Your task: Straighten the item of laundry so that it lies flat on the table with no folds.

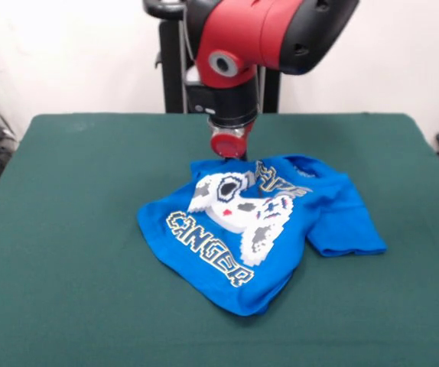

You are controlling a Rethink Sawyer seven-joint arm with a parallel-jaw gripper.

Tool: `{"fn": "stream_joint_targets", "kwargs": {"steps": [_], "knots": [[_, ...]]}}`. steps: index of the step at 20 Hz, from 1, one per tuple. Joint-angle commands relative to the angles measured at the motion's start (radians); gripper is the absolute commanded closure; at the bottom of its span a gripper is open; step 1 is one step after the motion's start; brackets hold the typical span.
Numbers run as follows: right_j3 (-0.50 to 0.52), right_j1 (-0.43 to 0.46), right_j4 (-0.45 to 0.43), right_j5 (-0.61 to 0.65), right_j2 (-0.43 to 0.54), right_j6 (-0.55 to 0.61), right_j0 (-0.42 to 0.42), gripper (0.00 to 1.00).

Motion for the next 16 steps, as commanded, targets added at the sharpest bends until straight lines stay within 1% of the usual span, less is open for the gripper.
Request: {"fn": "stream_joint_targets", "kwargs": {"steps": [1, 3, 6, 8, 11, 16], "knots": [[0.07, 0.095, 0.03, -0.026, 0.184, -0.024, 0.0, 0.0], [0.084, 0.094, 0.014, -0.046, 0.194, -0.067, -0.004, 0.0], [0.104, 0.092, -0.02, -0.094, 0.199, -0.088, 0.005, 0.0], [0.111, 0.091, -0.048, -0.135, 0.198, -0.073, 0.019, 0.0], [0.111, 0.109, -0.084, -0.172, 0.188, -0.006, 0.044, 0.0], [0.121, 0.126, -0.122, -0.224, 0.187, 0.026, 0.058, 0.0]]}}
